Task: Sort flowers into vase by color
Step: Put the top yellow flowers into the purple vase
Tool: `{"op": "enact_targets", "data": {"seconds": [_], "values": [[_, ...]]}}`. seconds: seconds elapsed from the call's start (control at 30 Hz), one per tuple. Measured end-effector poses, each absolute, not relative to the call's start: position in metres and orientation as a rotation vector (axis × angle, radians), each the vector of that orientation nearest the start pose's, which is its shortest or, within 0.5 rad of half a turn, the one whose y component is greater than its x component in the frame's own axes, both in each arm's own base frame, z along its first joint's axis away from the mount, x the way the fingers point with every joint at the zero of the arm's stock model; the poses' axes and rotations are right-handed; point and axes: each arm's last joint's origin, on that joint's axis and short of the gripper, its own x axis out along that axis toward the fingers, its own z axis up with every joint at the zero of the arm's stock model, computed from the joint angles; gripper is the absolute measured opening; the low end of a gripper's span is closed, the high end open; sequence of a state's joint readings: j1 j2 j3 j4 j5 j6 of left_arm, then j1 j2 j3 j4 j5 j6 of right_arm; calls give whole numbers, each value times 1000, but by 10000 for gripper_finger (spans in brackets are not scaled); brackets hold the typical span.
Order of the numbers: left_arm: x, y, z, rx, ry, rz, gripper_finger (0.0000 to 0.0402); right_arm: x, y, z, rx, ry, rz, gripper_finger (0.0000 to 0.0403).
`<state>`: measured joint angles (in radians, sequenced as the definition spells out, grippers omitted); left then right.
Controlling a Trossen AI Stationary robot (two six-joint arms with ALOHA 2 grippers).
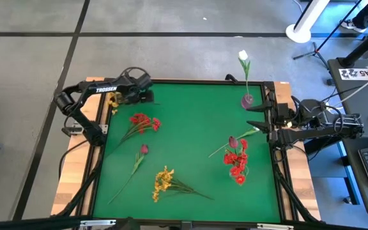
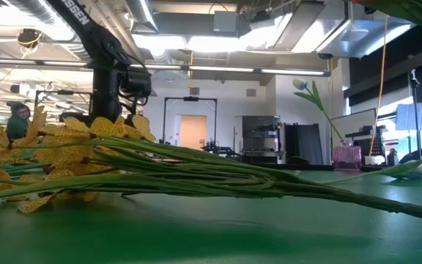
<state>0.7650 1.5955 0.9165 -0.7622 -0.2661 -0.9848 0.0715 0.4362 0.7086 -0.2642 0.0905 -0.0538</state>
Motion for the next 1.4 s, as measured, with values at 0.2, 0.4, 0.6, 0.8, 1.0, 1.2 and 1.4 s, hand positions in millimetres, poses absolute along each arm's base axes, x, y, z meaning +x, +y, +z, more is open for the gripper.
{"op": "enact_targets", "data": {"seconds": [0.2,0.4,0.6,0.8,1.0,1.2,1.4], "values": [[195,196,167,-1052,913,1386,202,97,4,339,-54,0,-14,227],[201,192,167,-762,1125,1089,201,97,4,338,-54,9,-13,227],[184,199,166,-567,1303,1082,201,97,4,338,-39,10,-14,227],[168,209,166,-513,1395,1037,201,97,4,338,-32,10,-13,227],[157,211,159,-522,1508,994,201,97,4,338,-32,10,-23,227],[160,216,139,-516,1590,953,201,97,4,338,-26,8,-25,227],[167,213,131,-463,1642,929,146,97,4,338,-5,7,-25,227]]}}
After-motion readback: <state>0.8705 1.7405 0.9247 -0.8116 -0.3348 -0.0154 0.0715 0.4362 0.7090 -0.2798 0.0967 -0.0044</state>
